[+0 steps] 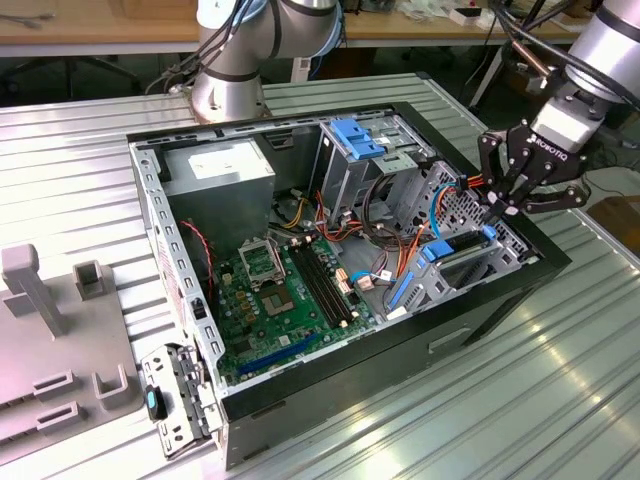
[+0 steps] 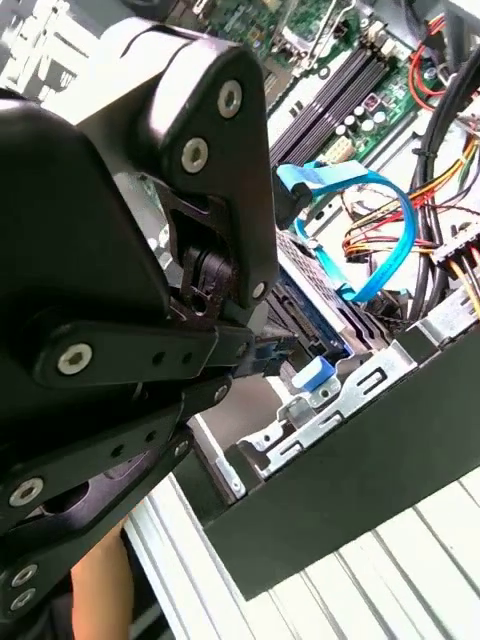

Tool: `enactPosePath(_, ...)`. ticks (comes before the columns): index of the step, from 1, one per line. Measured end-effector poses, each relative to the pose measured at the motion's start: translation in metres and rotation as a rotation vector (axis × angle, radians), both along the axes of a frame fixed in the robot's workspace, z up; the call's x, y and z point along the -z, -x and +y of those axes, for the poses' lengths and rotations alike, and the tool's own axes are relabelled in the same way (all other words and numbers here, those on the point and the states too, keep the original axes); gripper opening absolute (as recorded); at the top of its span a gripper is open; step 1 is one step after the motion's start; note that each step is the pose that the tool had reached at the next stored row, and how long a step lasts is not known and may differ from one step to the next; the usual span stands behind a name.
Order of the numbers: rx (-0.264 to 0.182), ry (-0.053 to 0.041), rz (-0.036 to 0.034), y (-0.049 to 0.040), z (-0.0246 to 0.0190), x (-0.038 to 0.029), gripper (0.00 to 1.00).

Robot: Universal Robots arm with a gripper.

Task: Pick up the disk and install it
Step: 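Insert the first disk wire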

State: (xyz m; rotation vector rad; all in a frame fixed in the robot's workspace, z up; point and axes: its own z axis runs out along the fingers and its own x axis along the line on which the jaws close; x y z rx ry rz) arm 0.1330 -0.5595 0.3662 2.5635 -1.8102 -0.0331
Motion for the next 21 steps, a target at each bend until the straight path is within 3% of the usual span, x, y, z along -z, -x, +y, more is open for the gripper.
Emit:
enactPosePath(2, -0.057, -0.0002, 0.0, -0.0037, 0.0019, 0.0001, 0.11)
enactPosePath(8, -0.108, 0.0, 0.0, -0.0053, 0.0069, 0.0, 0.11)
enactPosePath(10, -0.162, -0.0001, 0.0, -0.0053, 0.0088, 0.0, 0.11)
enactPosePath(14, -0.219, -0.0002, 0.0, -0.0053, 0.0096, 0.0001, 0.11)
enactPosePath(21, -0.367, -0.0002, 0.0, -0.0053, 0.0101, 0.0001, 0.11)
